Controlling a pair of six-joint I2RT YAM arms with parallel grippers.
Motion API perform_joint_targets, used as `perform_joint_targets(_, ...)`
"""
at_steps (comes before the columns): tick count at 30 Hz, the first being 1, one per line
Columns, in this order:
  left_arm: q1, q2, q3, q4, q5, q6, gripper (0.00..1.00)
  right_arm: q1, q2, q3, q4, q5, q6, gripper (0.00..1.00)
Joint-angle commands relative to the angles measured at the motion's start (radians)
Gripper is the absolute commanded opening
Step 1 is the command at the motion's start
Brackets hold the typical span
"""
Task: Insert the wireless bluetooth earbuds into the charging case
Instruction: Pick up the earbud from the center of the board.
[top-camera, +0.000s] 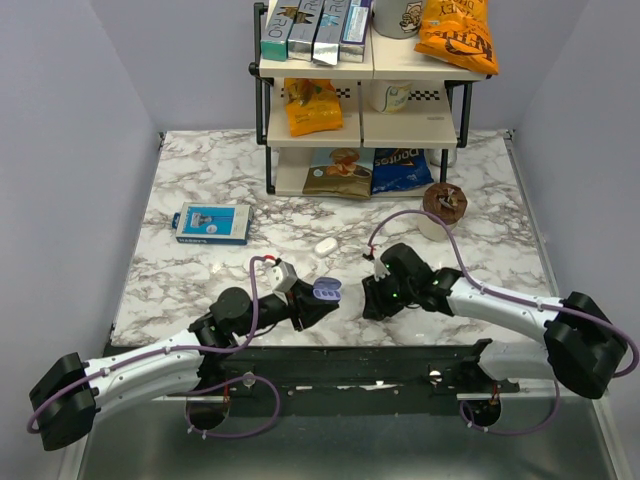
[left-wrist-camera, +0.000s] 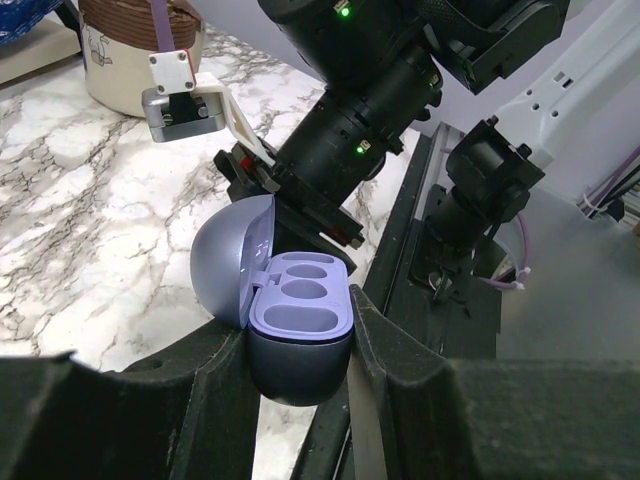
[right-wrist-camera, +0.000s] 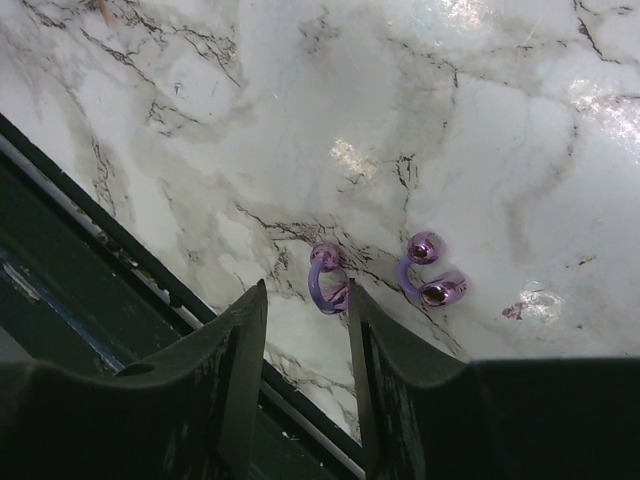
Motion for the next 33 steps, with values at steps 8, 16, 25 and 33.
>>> perform_joint_targets(8, -0.006, -0.025, -0.017, 0.015, -0.013, -0.005, 0.00, 0.012, 0.045, 0.037, -0.011, 0.023, 0.001, 0.44)
perform_joint_targets(16, -0.008, -0.011, -0.016, 0.016, -0.007, -0.005, 0.00, 0.012, 0.078, 0.053, -0.028, 0.029, 0.006, 0.41)
perform_joint_targets(25, -0.009, -0.004, -0.020, 0.029, -0.010, -0.007, 0.00, 0.011, 0.081, 0.053, -0.031, 0.034, 0.012, 0.29)
perform_joint_targets(33, -0.012, 0.004, -0.026, 0.044, -0.007, -0.010, 0.00, 0.012, 0.088, 0.053, -0.034, 0.034, 0.013, 0.20)
